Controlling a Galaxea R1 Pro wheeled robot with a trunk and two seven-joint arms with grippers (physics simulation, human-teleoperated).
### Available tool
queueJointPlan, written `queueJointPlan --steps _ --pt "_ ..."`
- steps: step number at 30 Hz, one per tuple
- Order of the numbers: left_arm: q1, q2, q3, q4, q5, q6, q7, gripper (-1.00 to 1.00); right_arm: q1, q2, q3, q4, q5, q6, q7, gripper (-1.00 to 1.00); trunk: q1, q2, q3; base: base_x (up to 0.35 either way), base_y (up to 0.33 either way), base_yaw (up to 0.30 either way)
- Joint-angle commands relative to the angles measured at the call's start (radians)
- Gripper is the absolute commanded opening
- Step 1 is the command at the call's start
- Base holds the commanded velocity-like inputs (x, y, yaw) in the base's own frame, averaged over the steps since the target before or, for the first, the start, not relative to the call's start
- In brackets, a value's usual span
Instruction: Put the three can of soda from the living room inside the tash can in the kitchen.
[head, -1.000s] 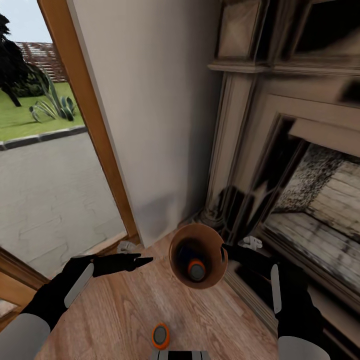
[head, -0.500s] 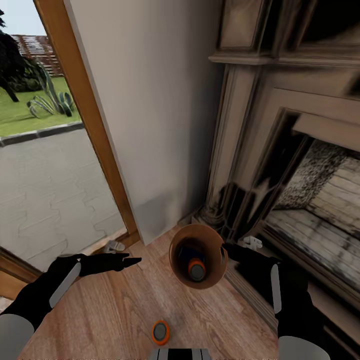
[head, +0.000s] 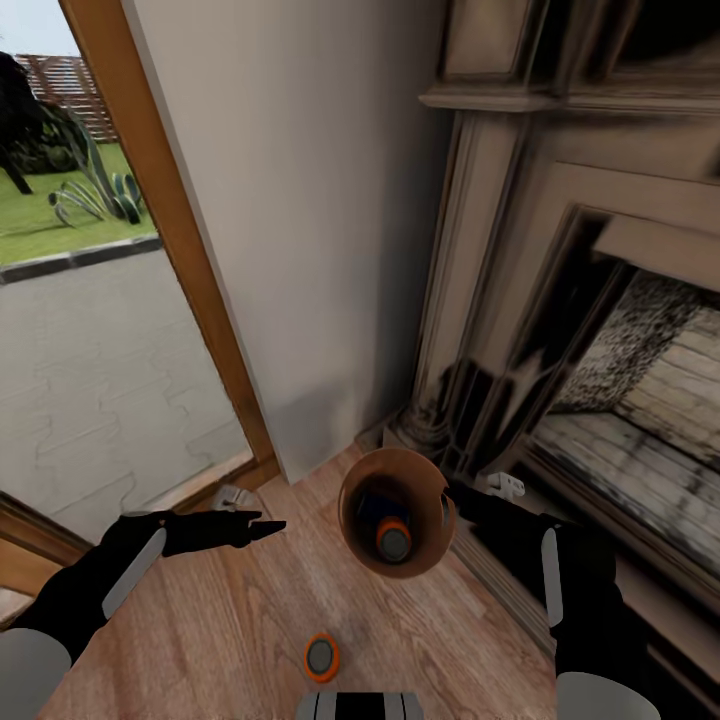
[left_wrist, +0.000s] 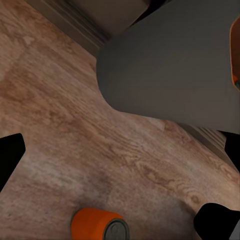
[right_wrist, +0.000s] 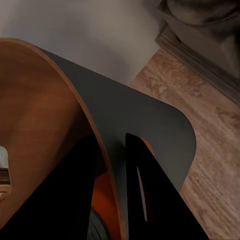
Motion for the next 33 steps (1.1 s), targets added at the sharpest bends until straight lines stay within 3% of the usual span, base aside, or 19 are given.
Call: queueJointPlan --steps 1,12,33 --pt "0.0 0.0 0.0 0.0 0.0 0.0 0.001 1.0 0.0 0.0 0.0 -0.001 -0.03 0.013 0.002 -1.0 0.0 0.0 -0.002 0.0 0.0 0.0" --pt "0.0 -0.014 -0.005 0.003 -0.002 0.002 0.007 1.0 0.0 0.0 0.0 0.0 -0.03 0.012 0.002 -1.0 0.0 0.0 -0.019 0.0 0.0 0.0" --pt "0.0 -0.015 -0.005 0.005 0.002 -0.001 0.003 1.0 0.0 0.0 -0.001 -0.002 -0.028 0.013 -0.005 -1.0 0.0 0.0 -0.053 0.0 0.0 0.0"
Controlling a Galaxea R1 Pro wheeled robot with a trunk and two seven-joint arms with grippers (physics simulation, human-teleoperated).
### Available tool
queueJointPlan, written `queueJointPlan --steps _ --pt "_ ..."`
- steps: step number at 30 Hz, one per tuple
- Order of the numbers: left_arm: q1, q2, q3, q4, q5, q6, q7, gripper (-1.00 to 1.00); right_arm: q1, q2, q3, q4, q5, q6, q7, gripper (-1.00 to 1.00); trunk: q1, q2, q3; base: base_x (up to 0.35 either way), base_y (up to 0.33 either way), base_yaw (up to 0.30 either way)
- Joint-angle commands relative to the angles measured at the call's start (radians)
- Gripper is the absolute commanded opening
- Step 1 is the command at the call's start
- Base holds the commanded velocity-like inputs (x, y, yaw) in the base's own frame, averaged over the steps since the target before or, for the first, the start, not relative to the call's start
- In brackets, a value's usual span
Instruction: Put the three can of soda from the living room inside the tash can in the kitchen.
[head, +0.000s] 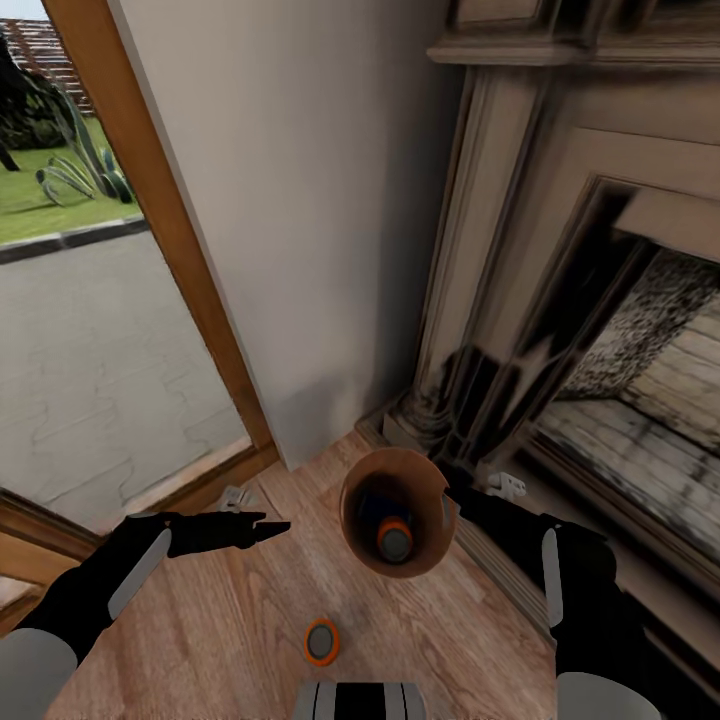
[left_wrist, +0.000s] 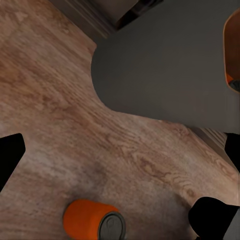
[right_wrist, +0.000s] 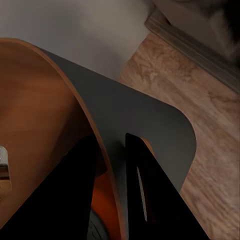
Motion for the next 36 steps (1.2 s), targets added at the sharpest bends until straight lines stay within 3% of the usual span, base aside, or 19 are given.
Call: queueJointPlan --steps 1,6,36 --pt "0.0 0.0 0.0 0.0 0.0 0.0 0.001 1.0 0.0 0.0 0.0 -0.001 -0.028 0.012 0.002 -1.0 0.0 0.0 -0.002 0.0 0.0 0.0" --pt "0.0 -0.027 0.0 0.004 -0.004 0.001 0.006 1.0 0.0 0.0 0.0 -0.001 -0.028 0.012 0.002 -1.0 0.0 0.0 -0.01 0.0 0.0 0.0" --pt "0.0 -0.029 -0.002 0.005 -0.003 0.002 0.006 1.0 -0.001 0.0 0.0 -0.002 -0.029 0.011 0.008 -1.0 0.0 0.0 -0.058 0.0 0.0 0.0"
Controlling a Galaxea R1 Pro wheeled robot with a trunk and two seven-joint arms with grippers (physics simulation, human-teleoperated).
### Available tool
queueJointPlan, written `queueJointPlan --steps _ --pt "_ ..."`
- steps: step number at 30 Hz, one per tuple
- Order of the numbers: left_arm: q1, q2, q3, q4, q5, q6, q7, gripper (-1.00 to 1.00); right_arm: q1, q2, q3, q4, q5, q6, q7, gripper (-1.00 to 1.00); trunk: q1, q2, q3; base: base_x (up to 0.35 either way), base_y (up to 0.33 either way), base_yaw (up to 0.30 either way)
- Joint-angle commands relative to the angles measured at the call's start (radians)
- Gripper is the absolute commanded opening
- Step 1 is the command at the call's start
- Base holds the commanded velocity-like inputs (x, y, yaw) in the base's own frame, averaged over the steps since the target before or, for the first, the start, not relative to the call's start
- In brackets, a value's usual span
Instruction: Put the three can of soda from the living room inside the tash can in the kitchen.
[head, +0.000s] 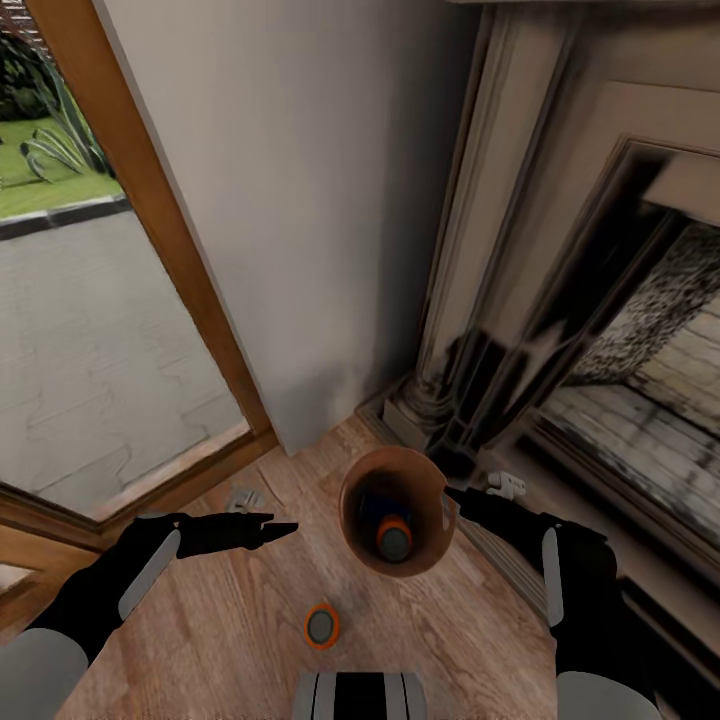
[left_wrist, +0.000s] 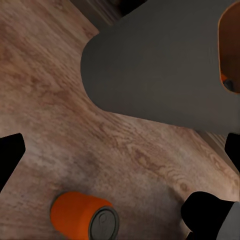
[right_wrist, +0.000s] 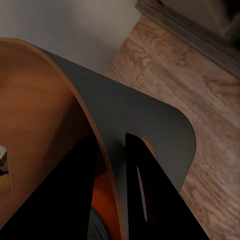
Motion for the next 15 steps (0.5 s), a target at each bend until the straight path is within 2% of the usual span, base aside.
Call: queueJointPlan --steps 1,6,7,9,10,15 --pt "0.0 0.0 -0.001 0.0 0.0 0.0 0.0 1.0 0.0 0.0 0.001 -0.003 -0.028 0.014 0.002 -1.0 0.0 0.0 -0.002 0.0 0.0 0.0" --pt "0.0 0.004 -0.003 0.021 -0.007 -0.001 0.0 1.0 0.0 0.0 0.001 -0.012 -0.029 0.015 0.003 -1.0 0.0 0.0 -0.01 0.0 0.0 0.0" --pt "0.0 0.005 -0.004 0.033 -0.018 -0.001 0.0 1.0 0.0 0.0 0.001 -0.012 -0.029 0.015 0.003 -1.0 0.0 0.0 -0.011 0.0 0.0 0.0" --pt "0.0 0.007 -0.003 0.058 -0.078 -0.026 -0.008 1.0 0.0 0.0 0.001 -0.013 -0.029 0.015 0.003 -1.0 0.0 0.0 -0.015 0.0 0.0 0.0" --pt "0.0 0.007 -0.003 0.063 -0.094 -0.048 -0.011 1.0 0.0 0.0 0.001 -0.014 -0.029 0.015 0.003 -1.0 0.0 0.0 -0.016 0.0 0.0 0.0" --pt "0.0 0.008 -0.003 0.077 -0.111 -0.073 -0.013 1.0 0.001 0.0 0.001 -0.014 -0.029 0.015 0.003 -1.0 0.0 0.0 -0.024 0.0 0.0 0.0"
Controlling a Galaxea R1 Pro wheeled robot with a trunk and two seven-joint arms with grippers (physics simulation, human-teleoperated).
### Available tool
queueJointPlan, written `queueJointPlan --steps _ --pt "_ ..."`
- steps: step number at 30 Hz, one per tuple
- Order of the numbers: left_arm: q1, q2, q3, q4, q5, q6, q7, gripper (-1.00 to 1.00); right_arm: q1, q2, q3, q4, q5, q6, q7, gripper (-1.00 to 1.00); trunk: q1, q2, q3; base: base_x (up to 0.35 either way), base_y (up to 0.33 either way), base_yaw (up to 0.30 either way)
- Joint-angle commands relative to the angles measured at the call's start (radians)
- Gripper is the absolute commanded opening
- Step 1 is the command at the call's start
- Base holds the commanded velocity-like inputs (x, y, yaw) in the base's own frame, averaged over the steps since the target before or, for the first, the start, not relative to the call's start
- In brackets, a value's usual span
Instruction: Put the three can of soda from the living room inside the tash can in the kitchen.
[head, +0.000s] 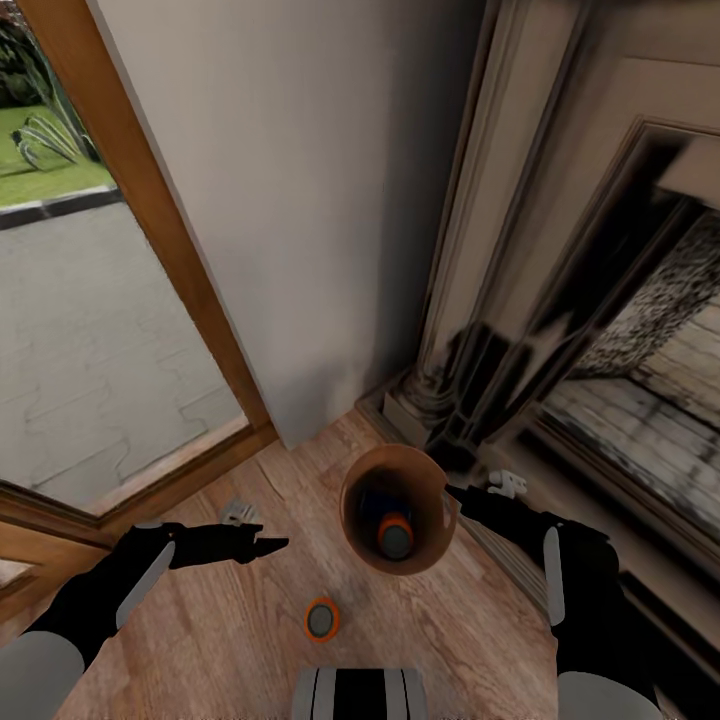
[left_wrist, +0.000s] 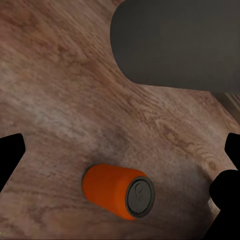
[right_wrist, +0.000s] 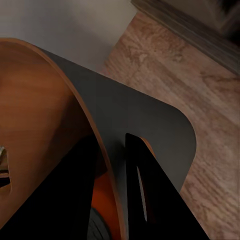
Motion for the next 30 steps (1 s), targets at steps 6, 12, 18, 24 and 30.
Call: queueJointPlan --steps 6,12,18,24,30 --pt "0.0 -0.005 0.001 0.008 -0.006 -0.003 0.0 1.0 -0.001 0.0 0.0 -0.001 -0.026 0.012 0.002 -1.0 0.0 0.0 -0.01 0.0 0.0 0.0" --pt "0.0 -0.006 0.002 0.007 -0.004 -0.002 -0.001 1.0 0.0 0.0 -0.003 -0.001 -0.026 0.014 0.002 -1.0 0.0 0.0 -0.014 0.0 0.0 0.0" --pt "0.0 -0.006 0.003 0.007 -0.004 -0.002 0.0 1.0 -0.001 0.0 -0.004 -0.001 -0.026 0.014 0.002 -1.0 0.0 0.0 -0.015 0.0 0.0 0.0" --pt "0.0 -0.007 0.003 0.007 -0.005 -0.002 0.0 1.0 -0.001 0.0 -0.004 -0.001 -0.026 0.042 0.002 -1.0 0.0 0.0 -0.015 0.0 0.0 0.0" --pt "0.0 -0.008 0.003 0.007 -0.008 -0.003 0.0 1.0 -0.001 0.0 -0.004 -0.001 -0.026 0.04 0.003 -1.0 0.0 0.0 -0.015 0.0 0.0 0.0"
